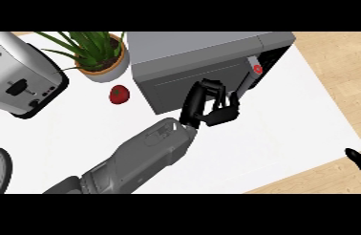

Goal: Pick up the milk, place it into the microwave and close the microwave

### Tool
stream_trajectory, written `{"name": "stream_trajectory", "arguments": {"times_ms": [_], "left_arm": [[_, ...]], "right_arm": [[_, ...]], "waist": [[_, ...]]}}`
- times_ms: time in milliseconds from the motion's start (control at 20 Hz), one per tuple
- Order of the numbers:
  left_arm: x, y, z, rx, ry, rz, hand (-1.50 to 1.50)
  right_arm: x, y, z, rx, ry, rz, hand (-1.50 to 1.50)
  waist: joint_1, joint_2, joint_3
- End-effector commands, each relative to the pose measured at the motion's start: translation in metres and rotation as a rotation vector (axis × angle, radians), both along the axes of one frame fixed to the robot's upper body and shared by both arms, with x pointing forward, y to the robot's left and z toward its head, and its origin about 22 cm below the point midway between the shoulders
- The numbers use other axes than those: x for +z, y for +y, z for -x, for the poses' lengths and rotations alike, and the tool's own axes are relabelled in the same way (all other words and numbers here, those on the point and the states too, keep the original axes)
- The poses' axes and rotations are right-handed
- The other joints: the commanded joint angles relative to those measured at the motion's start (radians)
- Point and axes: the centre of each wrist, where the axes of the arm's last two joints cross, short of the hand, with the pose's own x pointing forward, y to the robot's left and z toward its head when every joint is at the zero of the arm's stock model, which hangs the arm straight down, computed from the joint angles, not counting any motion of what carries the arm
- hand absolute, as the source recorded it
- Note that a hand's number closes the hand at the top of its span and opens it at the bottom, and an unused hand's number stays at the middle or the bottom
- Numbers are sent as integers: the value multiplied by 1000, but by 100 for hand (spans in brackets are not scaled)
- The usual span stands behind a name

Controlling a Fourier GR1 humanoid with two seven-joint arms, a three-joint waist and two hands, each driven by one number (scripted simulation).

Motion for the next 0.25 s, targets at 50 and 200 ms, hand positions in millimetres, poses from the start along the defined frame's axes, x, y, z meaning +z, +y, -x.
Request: {"name": "stream_trajectory", "arguments": {"times_ms": [50, 200], "left_arm": [[13, 10, -28, 122, -40, 10, 150], [16, 9, -30, 129, -36, 14, 150]], "right_arm": [[4, -1, 0, 5, -8, -7, -150], [6, 3, 1, 19, -3, -6, -150]], "waist": [[-4, 11, -1], [-1, 9, -1]]}}
